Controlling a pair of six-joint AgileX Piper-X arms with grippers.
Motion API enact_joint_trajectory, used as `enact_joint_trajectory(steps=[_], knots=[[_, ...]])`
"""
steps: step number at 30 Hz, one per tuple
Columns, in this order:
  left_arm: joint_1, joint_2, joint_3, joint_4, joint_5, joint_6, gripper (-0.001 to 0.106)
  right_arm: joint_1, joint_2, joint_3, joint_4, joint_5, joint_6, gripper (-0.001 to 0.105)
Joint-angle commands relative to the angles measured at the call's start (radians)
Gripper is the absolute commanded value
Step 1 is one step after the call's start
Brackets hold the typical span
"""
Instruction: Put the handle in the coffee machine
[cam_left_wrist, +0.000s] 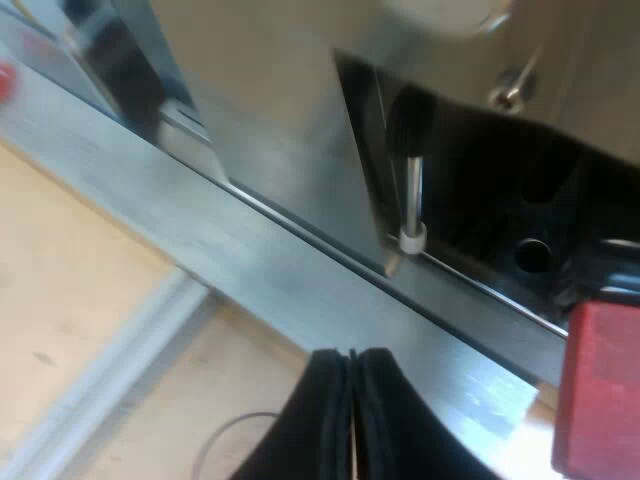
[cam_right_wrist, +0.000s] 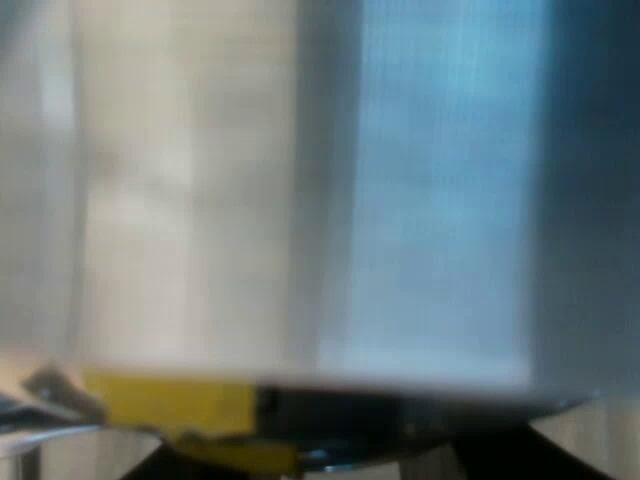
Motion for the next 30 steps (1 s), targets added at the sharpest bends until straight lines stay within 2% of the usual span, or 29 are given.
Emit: enact_joint_trajectory(steps=[1,4,6,11,19,24,27,30], knots=[[-0.014,0.043,-0.038,0.028,-0.026,-0.005,0.001,-0.007,-0.045,-0.041,-0.136,-0.008,-0.012,0.029],[-0.041,0.094,-0.066,0.036,-0.081,0.009,0.001,-0.007,-0.045,-0.041,-0.136,-0.008,-0.012,0.029],[-0.067,0.128,-0.072,0.060,-0.136,0.043,0.001,-0.007,-0.045,-0.041,-0.136,-0.008,-0.012,0.029],[-0.110,0.167,-0.072,0.151,-0.173,0.079,0.001,-0.007,-0.045,-0.041,-0.136,-0.008,-0.012,0.029],[-0.139,0.168,-0.072,0.285,-0.168,0.122,0.001,-0.007,-0.045,-0.041,-0.136,-0.008,-0.012,0.029],[-0.147,0.147,-0.072,0.422,-0.151,0.234,0.001,-0.007,-0.045,-0.041,-0.136,-0.008,-0.012,0.029],[-0.147,0.123,-0.072,0.420,-0.103,0.234,0.001,-0.007,-0.045,-0.041,-0.136,-0.008,-0.012,0.029],[-0.147,0.100,-0.064,0.425,-0.096,0.232,0.001,-0.007,-0.045,-0.041,-0.136,-0.008,-0.012,0.029]])
